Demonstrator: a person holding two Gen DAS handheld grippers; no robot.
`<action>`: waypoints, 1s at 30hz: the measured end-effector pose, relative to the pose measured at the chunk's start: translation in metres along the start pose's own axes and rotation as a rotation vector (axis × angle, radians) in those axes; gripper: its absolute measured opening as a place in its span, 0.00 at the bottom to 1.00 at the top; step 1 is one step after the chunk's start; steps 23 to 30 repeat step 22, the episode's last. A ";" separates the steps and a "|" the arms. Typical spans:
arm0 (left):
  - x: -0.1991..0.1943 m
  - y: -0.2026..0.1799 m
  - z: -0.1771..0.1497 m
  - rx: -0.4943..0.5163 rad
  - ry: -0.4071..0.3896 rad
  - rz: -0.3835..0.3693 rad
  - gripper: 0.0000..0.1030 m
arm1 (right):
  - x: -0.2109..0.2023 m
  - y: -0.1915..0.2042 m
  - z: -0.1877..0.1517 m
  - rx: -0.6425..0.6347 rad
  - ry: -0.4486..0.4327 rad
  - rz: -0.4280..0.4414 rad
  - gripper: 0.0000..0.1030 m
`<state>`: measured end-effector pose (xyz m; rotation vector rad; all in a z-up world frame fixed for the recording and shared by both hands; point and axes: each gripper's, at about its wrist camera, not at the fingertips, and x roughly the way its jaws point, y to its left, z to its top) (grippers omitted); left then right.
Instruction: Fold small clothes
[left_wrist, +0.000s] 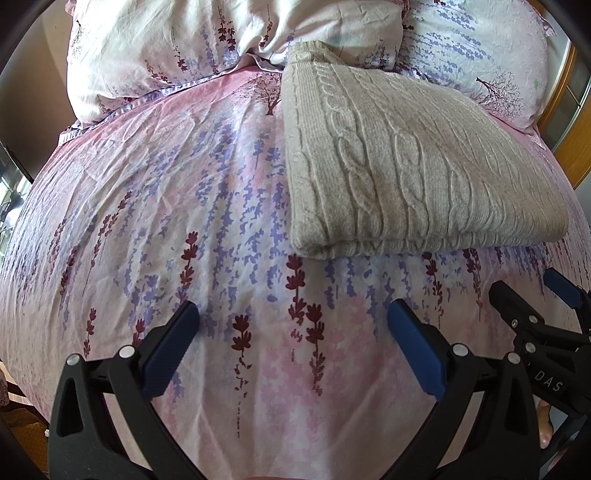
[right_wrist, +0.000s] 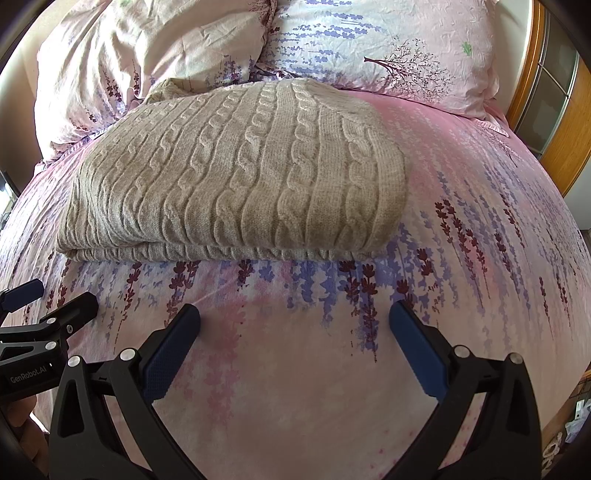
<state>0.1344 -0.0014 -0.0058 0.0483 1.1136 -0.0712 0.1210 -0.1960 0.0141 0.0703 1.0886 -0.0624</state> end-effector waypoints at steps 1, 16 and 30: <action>0.000 0.000 0.000 0.000 0.000 0.000 0.98 | 0.000 0.000 0.000 0.000 0.000 0.000 0.99; 0.000 0.000 0.000 0.002 0.004 0.000 0.98 | 0.000 0.000 0.000 -0.002 0.001 0.001 0.99; 0.000 0.000 0.001 0.003 0.005 -0.001 0.98 | 0.000 0.000 0.000 -0.002 0.001 0.002 0.99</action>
